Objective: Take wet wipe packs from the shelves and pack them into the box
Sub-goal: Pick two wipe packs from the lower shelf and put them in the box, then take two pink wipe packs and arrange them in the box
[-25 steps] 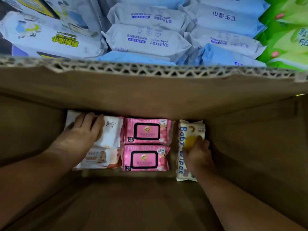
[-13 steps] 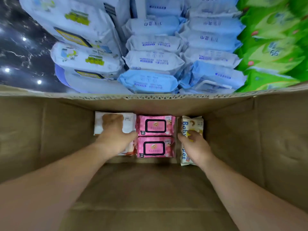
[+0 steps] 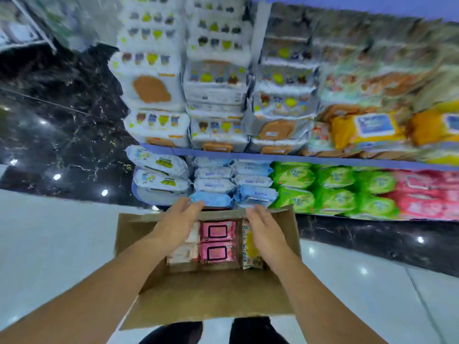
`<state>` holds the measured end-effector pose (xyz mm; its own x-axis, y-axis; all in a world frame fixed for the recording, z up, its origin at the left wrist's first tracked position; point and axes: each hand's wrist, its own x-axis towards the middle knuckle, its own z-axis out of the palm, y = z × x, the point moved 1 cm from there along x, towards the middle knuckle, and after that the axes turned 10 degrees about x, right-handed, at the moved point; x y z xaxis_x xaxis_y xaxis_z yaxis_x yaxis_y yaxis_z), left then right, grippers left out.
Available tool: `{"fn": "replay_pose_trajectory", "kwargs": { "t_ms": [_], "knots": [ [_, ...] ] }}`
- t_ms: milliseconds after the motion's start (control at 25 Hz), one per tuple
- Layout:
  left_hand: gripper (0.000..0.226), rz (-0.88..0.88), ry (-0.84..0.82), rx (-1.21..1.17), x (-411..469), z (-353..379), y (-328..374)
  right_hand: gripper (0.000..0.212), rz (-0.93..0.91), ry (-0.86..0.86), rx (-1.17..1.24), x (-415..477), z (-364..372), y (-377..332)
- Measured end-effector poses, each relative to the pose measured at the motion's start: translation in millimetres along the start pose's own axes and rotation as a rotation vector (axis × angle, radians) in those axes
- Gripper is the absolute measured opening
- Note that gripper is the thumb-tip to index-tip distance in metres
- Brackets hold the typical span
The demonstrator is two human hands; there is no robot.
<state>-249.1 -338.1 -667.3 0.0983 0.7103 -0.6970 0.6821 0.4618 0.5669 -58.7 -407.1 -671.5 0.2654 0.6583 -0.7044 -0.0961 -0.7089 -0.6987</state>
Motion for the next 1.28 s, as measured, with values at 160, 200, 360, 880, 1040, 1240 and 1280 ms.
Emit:
{"fn": "replay_pose_trajectory", "kwargs": {
  "t_ms": [160, 200, 360, 880, 1040, 1240, 1280],
  "knots": [
    [0.062, 0.171, 0.081, -0.043, -65, -75, 94, 0.058, -0.149, 0.035, 0.093, -70, -12, -103],
    [0.062, 0.216, 0.088, -0.056, -83, -91, 118, 0.058, -0.192, 0.036, 0.120, -88, -14, -128],
    [0.062, 0.422, 0.138, -0.106, -141, -141, 213, 0.058, -0.400, 0.053, 0.112, -148, -26, -224],
    [0.057, 0.966, 0.339, -0.206, -279, -136, 514, 0.056, -0.956, 0.104, 0.107, -240, -235, -466],
    [0.065, 0.990, 0.307, -0.228, -291, -93, 619, 0.060, -1.004, 0.071, 0.068, -242, -340, -516],
    [0.063, 1.049, 0.252, -0.181, -293, -22, 747, 0.055, -1.058, 0.192, 0.040, -250, -477, -566],
    [0.066, 1.070, 0.218, -0.165, -295, -3, 770, 0.055, -1.069, 0.227, 0.031, -250, -504, -571]
  ]
}}
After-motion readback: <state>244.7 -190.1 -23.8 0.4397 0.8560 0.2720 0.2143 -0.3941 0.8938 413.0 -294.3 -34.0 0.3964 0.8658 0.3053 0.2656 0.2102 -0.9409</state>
